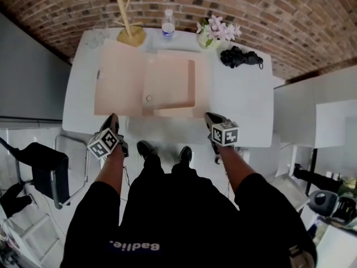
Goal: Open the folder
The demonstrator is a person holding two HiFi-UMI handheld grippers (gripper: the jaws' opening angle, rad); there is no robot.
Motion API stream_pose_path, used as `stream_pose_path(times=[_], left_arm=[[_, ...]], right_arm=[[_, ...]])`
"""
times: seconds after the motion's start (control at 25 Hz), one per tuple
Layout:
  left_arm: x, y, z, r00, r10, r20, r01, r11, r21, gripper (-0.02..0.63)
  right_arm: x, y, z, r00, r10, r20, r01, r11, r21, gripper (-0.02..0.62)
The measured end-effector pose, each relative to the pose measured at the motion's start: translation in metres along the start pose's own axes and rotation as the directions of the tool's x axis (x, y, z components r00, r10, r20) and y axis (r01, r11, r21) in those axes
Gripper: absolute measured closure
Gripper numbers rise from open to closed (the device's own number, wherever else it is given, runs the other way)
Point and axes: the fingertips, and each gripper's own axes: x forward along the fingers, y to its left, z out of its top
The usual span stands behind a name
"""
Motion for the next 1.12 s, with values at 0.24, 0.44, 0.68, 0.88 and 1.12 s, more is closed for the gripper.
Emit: stream_pose_path(times=[0.24, 0.44, 0.68, 0.88, 1.12], left_arm=[[0.014, 0.022, -0.008, 1.0, 0.004, -0.018, -0.006, 0.992, -0.128, 0.597], [0.02, 0.035, -0.012, 1.0, 0.009, -0.025, -0.014, 0.982, -0.188, 0.594], [0.024, 0.039, -0.015, 1.0, -0.012, -0.024, 0.006, 0.976, -0.219, 0.586], [0.012, 0.019, -0.007, 0.994, -0.096, 0.045, 0.104, 0.965, -0.242, 0.588], [-0.001, -0.011, 0.003, 0.984, -0.167, 0.064, 0.175, 0.97, -0.169, 0.595]], right_arm=[[-0.001, 0.0, 0.0, 0.999, -0.027, -0.018, 0.027, 1.0, -0.001, 0.568], [-0.001, 0.001, 0.002, 0.999, -0.043, -0.029, 0.043, 0.999, -0.008, 0.568], [0.0, 0.001, 0.001, 0.997, -0.056, -0.049, 0.056, 0.998, -0.01, 0.568], [0.001, 0.0, 0.002, 0.996, -0.052, -0.072, 0.051, 0.998, -0.023, 0.568], [-0.002, 0.0, 0.007, 0.997, -0.039, -0.068, 0.038, 0.999, -0.015, 0.568]])
